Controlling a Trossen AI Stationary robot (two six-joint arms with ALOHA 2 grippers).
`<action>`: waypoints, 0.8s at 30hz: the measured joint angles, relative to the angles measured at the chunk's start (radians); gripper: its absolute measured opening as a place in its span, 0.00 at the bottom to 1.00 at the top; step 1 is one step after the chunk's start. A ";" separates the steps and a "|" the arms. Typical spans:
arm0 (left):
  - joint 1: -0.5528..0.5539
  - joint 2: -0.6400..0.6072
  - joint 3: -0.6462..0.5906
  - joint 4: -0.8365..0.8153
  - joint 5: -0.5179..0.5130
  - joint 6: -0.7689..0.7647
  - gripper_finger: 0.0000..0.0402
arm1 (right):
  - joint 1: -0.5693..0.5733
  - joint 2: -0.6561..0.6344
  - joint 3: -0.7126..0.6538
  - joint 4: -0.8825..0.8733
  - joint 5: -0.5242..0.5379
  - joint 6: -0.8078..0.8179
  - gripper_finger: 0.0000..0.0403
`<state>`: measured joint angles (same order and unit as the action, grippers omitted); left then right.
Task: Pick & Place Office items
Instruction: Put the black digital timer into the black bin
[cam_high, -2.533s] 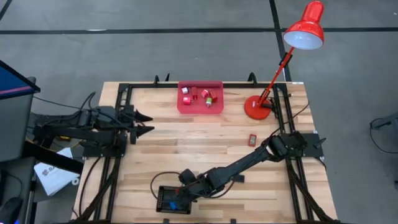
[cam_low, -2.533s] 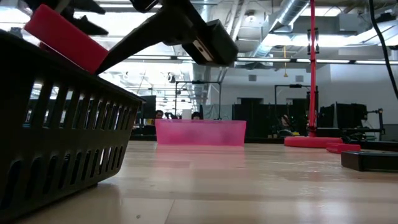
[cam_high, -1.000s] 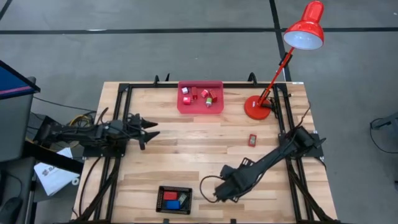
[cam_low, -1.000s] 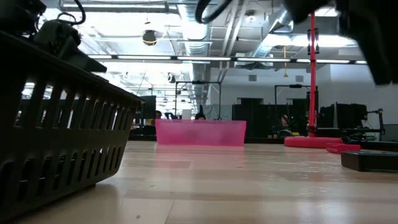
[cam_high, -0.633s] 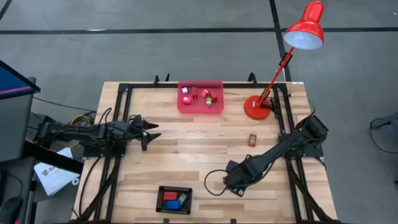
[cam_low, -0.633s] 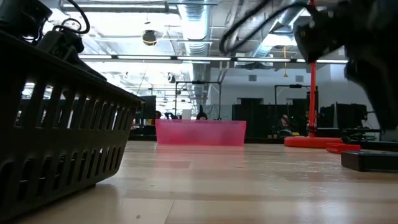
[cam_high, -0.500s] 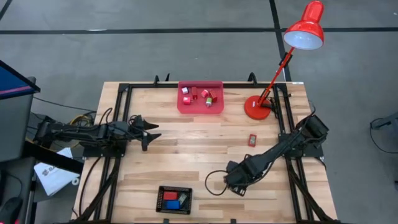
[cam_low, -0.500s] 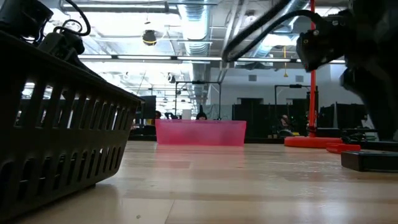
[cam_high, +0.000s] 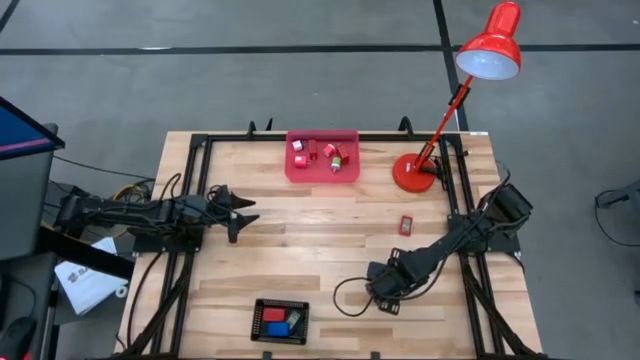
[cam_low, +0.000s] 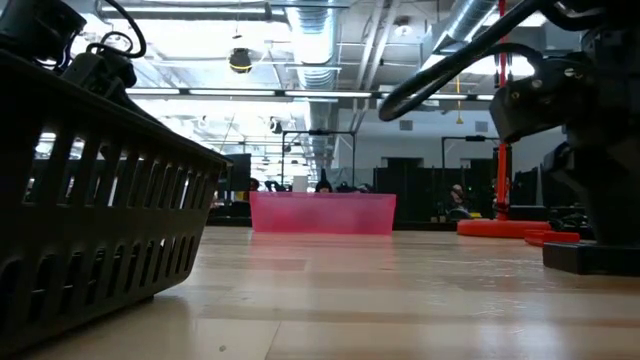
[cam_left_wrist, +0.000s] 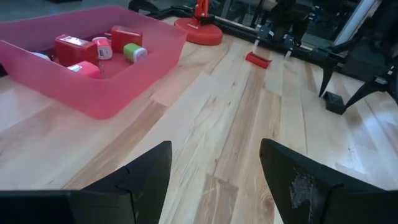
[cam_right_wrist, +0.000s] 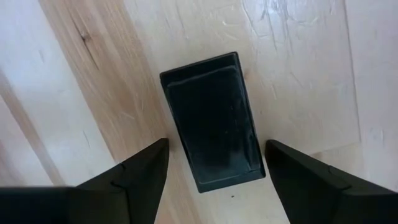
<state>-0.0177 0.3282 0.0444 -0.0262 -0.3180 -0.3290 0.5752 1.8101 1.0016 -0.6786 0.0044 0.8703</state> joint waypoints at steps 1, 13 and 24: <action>0.000 0.002 0.000 0.003 0.000 0.000 0.60 | 0.002 0.001 -0.002 -0.003 0.005 0.002 0.65; 0.000 0.002 0.000 0.007 0.000 0.000 0.60 | -0.014 0.010 0.056 -0.037 0.015 -0.018 0.46; 0.000 0.002 0.000 0.013 0.000 0.000 0.60 | -0.043 0.010 0.199 0.207 -0.064 0.009 0.41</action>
<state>-0.0177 0.3302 0.0444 -0.0127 -0.3176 -0.3290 0.5325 1.8202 1.2004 -0.4716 -0.0597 0.8797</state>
